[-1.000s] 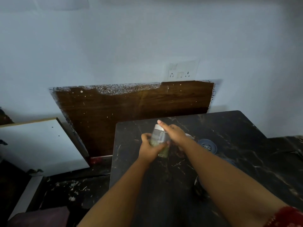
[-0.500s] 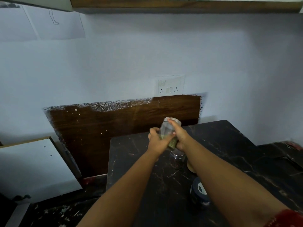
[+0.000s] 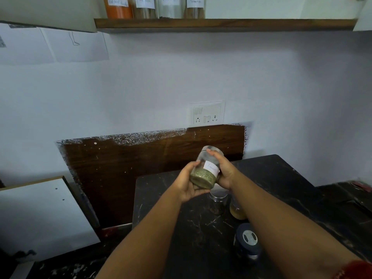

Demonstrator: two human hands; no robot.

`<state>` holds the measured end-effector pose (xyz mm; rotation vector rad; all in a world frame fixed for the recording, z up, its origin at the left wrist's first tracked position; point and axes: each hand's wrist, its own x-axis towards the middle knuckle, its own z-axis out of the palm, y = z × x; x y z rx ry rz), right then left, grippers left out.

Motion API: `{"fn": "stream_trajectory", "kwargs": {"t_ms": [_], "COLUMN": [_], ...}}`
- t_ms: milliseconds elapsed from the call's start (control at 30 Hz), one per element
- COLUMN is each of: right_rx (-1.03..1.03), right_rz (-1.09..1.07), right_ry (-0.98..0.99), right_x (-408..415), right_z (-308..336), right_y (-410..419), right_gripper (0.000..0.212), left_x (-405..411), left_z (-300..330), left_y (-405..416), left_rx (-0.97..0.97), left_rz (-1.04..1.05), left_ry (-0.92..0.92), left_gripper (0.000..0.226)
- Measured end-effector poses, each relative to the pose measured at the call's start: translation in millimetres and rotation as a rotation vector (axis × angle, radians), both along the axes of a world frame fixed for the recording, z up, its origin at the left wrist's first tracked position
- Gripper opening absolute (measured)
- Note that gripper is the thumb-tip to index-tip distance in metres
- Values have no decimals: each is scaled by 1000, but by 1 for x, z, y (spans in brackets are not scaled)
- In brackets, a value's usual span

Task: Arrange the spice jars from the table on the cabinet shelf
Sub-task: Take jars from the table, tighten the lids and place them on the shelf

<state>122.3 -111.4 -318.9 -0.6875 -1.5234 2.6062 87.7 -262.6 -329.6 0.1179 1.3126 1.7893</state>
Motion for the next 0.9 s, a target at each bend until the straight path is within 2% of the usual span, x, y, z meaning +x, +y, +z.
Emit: {"fn": "stream_trajectory", "kwargs": {"t_ms": [200, 400, 800, 900], "right_rx": [77, 41, 14, 119], "right_rz": [-79, 31, 52, 33], "right_ry": [-52, -29, 9, 78], "right_x": [-3, -1, 12, 13], "right_z": [2, 9, 22, 40], "right_y": [-6, 0, -2, -4], "right_gripper": [64, 78, 65, 65], "left_x": [10, 8, 10, 4], "left_z": [8, 8, 15, 38], "left_y": [13, 10, 18, 31], "left_rx": [-142, -73, -69, -31], "left_rz": [78, 54, 79, 129], "left_ry": [176, 79, 73, 138], "left_gripper": [61, 63, 66, 65]}}
